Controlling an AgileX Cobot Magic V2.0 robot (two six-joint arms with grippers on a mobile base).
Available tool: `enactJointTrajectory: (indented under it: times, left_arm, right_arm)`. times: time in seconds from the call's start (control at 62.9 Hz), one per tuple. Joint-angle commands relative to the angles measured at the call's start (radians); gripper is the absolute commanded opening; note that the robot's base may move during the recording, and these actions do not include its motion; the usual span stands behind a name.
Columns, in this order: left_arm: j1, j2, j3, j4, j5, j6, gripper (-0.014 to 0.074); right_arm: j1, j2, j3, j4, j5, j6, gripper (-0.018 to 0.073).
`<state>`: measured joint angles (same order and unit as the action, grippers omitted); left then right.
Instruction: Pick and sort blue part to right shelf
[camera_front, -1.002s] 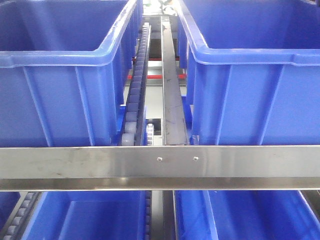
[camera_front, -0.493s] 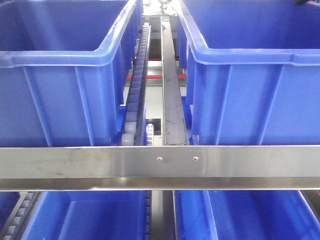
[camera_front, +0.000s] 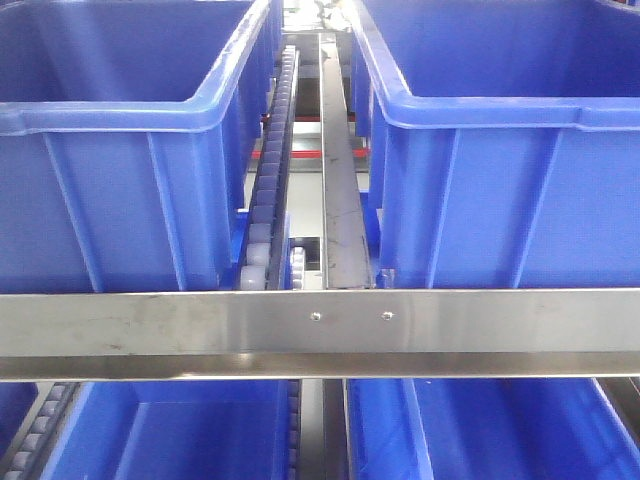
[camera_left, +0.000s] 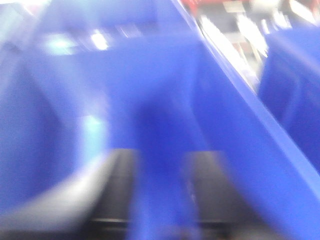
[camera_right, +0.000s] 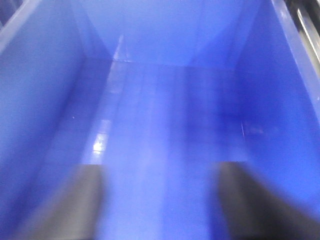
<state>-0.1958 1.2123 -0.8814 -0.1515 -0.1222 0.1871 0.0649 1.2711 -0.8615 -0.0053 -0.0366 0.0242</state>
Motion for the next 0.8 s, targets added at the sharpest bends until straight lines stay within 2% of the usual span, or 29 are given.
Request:
enactJointTrajectory:
  times: [0.0, 0.048, 0.127, 0.286, 0.509, 0.604, 0.668, 0.779]
  left_arm:
    - [0.038, -0.058, -0.037, -0.017, -0.045, -0.010, 0.0131]
    - [0.063, -0.067, -0.037, -0.017, -0.016, -0.010, 0.0122]
    - [0.105, -0.085, -0.037, -0.025, 0.034, -0.010, 0.0122]
    - [0.161, -0.131, -0.020, -0.054, 0.054, -0.010, 0.0124]
    - [0.163, -0.216, 0.060, -0.056, 0.046, -0.012, 0.0124]
    - [0.163, -0.276, 0.134, -0.103, 0.006, -0.012, 0.0124]
    - [0.163, -0.319, 0.182, -0.133, -0.034, -0.012, 0.0124]
    - [0.163, -0.410, 0.283, -0.137, -0.049, -0.012, 0.0124]
  right_arm:
    - [-0.001, -0.034, -0.040, -0.008, -0.089, 0.002, 0.0146]
    - [-0.001, -0.036, -0.040, -0.008, -0.087, 0.002, 0.0027]
    - [-0.001, -0.041, -0.040, 0.005, -0.088, 0.003, 0.0092]
    - [-0.023, -0.076, -0.037, 0.013, -0.072, 0.003, 0.0061]
    - [-0.108, -0.181, 0.046, 0.013, -0.066, 0.003, 0.0046]
    - [-0.128, -0.253, 0.116, 0.013, -0.081, 0.003, 0.0046]
    - [-0.129, -0.302, 0.171, 0.013, -0.119, 0.003, 0.0046]
    - [-0.129, -0.406, 0.286, 0.013, -0.197, 0.003, 0.0046]
